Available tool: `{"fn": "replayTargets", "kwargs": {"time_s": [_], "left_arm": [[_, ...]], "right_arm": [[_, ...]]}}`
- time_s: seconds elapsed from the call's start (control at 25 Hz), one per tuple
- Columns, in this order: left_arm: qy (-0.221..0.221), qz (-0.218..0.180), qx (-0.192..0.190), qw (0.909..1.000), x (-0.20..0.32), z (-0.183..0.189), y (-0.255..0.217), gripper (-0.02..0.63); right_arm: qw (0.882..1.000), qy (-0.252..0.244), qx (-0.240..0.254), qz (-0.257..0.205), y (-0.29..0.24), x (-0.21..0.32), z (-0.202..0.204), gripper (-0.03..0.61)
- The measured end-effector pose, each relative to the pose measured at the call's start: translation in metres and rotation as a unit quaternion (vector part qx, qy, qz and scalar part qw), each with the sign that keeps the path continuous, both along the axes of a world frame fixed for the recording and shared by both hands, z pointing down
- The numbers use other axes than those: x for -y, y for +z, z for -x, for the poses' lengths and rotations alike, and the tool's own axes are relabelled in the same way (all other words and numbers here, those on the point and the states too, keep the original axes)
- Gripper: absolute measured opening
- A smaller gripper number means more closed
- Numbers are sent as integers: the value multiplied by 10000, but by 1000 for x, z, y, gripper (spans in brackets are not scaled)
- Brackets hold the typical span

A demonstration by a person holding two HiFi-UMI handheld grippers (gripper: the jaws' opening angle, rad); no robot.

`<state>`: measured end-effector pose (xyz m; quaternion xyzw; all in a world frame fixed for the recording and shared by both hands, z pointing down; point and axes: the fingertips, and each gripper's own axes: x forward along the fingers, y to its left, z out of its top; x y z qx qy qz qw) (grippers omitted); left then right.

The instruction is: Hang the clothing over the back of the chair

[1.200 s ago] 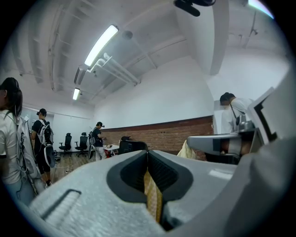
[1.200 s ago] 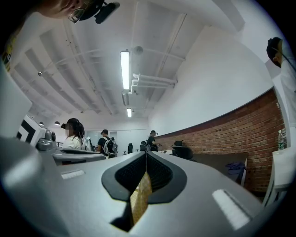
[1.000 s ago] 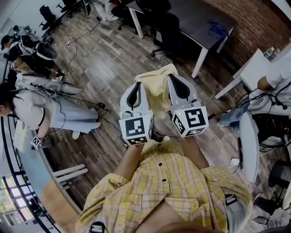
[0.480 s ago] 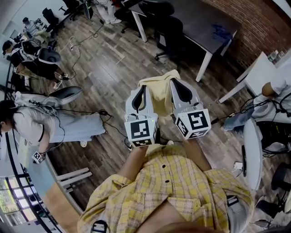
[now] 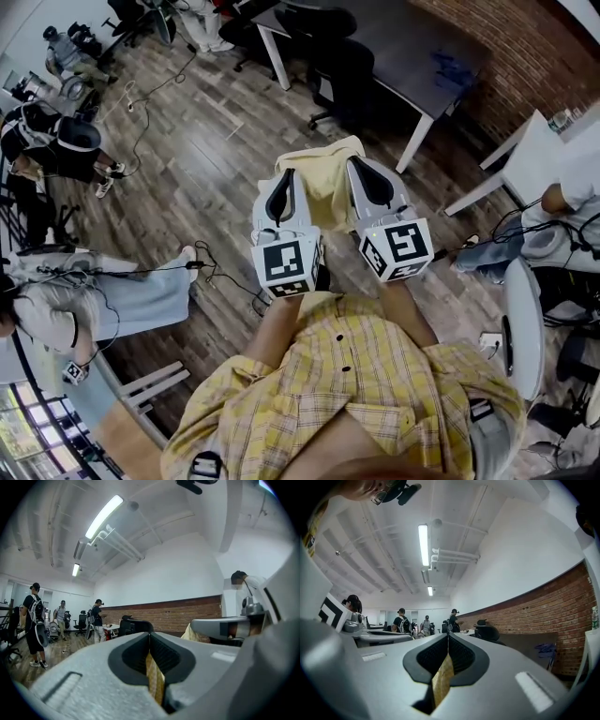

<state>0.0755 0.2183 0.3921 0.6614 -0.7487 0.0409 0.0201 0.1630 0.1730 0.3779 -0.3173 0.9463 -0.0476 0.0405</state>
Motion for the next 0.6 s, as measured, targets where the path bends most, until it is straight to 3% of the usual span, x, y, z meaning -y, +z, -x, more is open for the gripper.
{"fn": "replayTargets", "kwargs": {"time_s": [0.6], "left_arm": [[250,-42,-76,9997,127,84,-13,8]], "right_arm": [[9998,206,-58,-27,-14,122,84,11]]}}
